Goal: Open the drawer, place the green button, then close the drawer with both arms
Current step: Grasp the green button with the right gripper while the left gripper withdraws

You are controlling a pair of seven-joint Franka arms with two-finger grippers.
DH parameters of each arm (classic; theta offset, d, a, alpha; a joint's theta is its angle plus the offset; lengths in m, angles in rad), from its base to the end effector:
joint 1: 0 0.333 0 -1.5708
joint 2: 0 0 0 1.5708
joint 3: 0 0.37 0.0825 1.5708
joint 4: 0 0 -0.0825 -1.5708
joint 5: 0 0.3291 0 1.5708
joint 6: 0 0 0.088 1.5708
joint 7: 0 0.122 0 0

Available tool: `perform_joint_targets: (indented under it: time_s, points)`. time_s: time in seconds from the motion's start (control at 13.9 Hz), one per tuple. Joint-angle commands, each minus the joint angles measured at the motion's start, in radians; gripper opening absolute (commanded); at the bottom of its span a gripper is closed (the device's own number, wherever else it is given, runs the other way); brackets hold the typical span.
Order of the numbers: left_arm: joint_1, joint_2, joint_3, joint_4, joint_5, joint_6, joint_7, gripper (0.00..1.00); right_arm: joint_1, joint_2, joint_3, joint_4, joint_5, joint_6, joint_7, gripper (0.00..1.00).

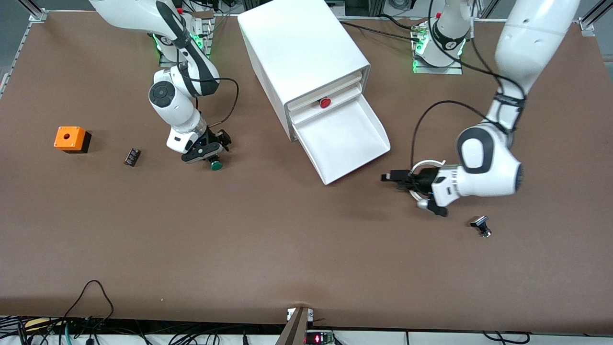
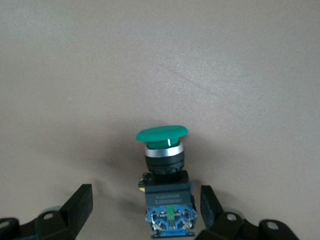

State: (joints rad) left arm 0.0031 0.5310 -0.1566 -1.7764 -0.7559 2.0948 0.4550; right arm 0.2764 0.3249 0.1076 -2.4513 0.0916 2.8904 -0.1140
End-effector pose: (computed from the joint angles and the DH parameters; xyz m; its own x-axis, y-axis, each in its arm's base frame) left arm 0.6182 -0.1251 0.3316 0.9878 -0.1470 -0.0505 -0.0783 -0.7513 0.6553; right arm 0.4584 0.1792 0.2689 0.9147 0.3865 0.1180 0.3945 -0.9173 -0.0539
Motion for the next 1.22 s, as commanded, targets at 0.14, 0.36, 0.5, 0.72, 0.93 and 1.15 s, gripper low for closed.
perform_joint_targets:
  time_s: [0.14, 0.36, 0.5, 0.72, 0.93, 1.15]
  points:
    - [0.096, -0.222, -0.003, -0.015, 0.292, -0.122, -0.145, 1.0, -0.005, 0.012, -0.008, -0.002, 0.0, 0.01, -0.1, 0.07]
    - [0.136, -0.32, 0.021, -0.014, 0.464, -0.209, -0.203, 1.0, -0.017, 0.013, -0.029, 0.003, 0.003, 0.0, -0.256, 0.0]
    - [0.146, -0.361, 0.043, 0.018, 0.597, -0.304, -0.266, 1.0, -0.017, -0.003, -0.031, 0.037, 0.002, -0.083, -0.26, 0.0]
    - [0.146, -0.374, 0.052, 0.101, 0.734, -0.427, -0.311, 1.0, -0.017, -0.04, -0.042, 0.211, 0.002, -0.398, -0.25, 0.0]
    - [0.146, -0.465, 0.052, 0.107, 0.765, -0.524, -0.358, 1.0, -0.019, -0.032, -0.069, 0.466, -0.009, -0.725, -0.248, 0.0]
    - [0.144, -0.516, 0.028, 0.12, 0.797, -0.576, -0.435, 1.0, -0.022, -0.017, -0.078, 0.677, -0.042, -0.938, -0.248, 0.0]
